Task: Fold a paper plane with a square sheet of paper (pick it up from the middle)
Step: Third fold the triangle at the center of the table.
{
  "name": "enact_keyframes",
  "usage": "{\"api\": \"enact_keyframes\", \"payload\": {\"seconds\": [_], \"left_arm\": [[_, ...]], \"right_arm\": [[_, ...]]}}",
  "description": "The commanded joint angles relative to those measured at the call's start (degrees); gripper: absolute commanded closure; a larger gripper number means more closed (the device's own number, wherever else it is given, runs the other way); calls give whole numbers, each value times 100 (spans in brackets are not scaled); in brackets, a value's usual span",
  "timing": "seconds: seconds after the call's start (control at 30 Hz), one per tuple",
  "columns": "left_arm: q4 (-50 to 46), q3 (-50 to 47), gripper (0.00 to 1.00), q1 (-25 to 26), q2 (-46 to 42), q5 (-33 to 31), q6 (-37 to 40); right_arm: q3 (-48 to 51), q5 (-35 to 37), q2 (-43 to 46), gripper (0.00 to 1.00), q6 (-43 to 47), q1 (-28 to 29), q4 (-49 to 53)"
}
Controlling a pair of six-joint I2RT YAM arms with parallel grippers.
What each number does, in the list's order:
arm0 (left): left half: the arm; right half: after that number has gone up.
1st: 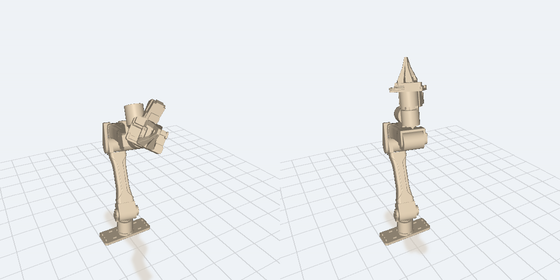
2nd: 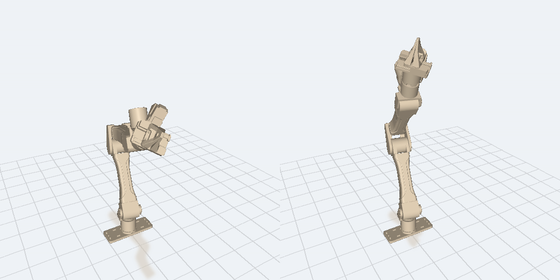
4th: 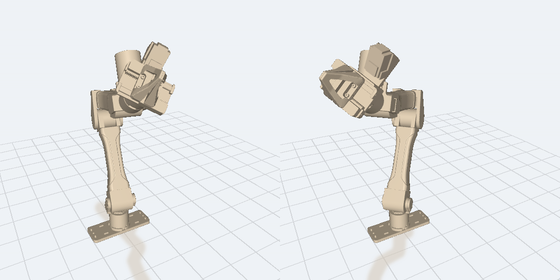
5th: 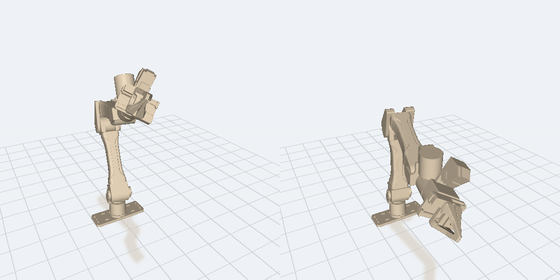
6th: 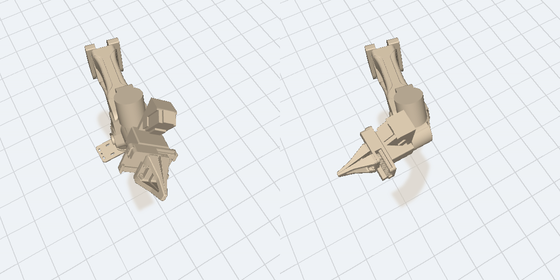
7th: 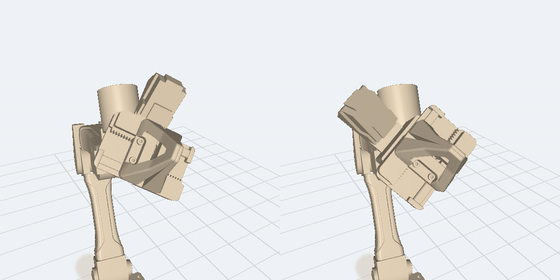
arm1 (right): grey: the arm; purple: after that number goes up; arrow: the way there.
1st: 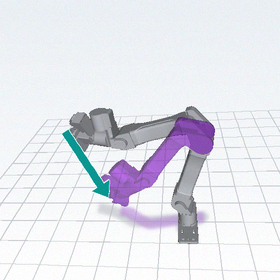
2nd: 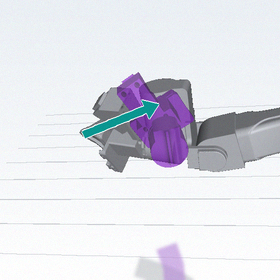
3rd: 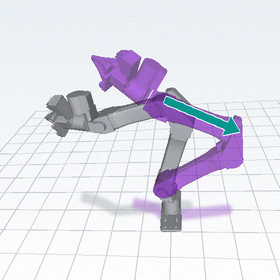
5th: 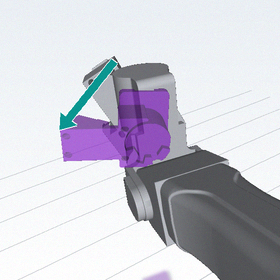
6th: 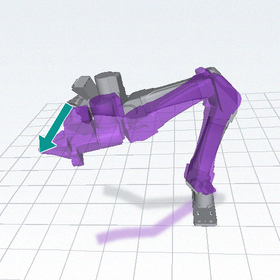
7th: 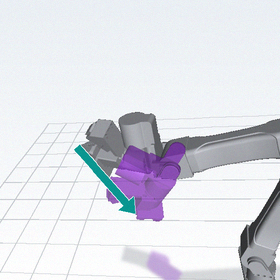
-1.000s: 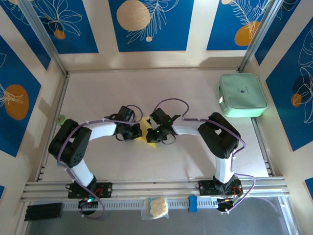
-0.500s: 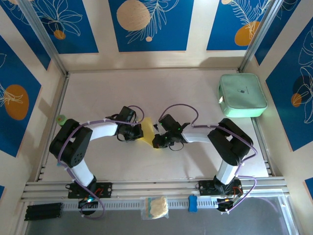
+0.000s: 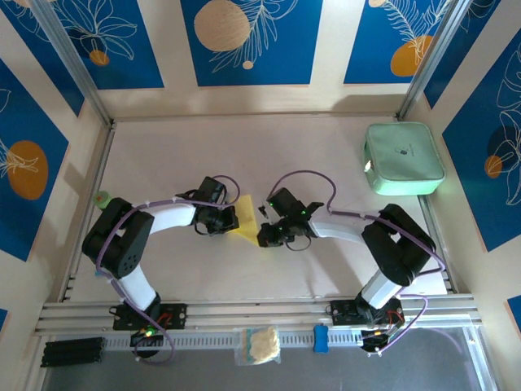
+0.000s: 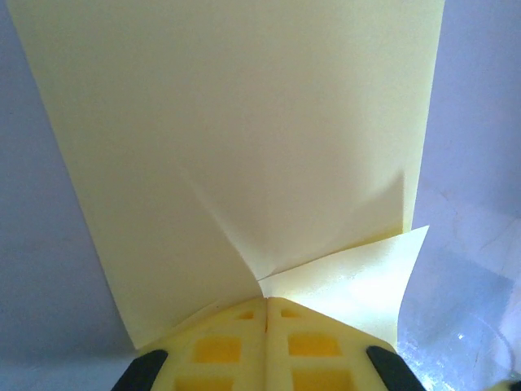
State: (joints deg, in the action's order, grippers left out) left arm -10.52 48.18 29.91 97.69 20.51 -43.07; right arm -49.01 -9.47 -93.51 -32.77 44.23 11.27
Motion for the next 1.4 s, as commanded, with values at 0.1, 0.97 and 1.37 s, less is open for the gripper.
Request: {"api": "enact_keyframes", "payload": {"seconds": [0.1,0.97,1.37], "left_arm": [[-476,-125,97,-25,293,-504,-9],[-279,71,93,-20,-40,-100,-79],[518,-312,66,-311,-1312,87,-1028]], "right_arm": [[-780,-135,-879,100,-33,121,-90],[697,-55,802,97,-389,-94,-126],[21,607,408,74,-1177,-128,-382]]}}
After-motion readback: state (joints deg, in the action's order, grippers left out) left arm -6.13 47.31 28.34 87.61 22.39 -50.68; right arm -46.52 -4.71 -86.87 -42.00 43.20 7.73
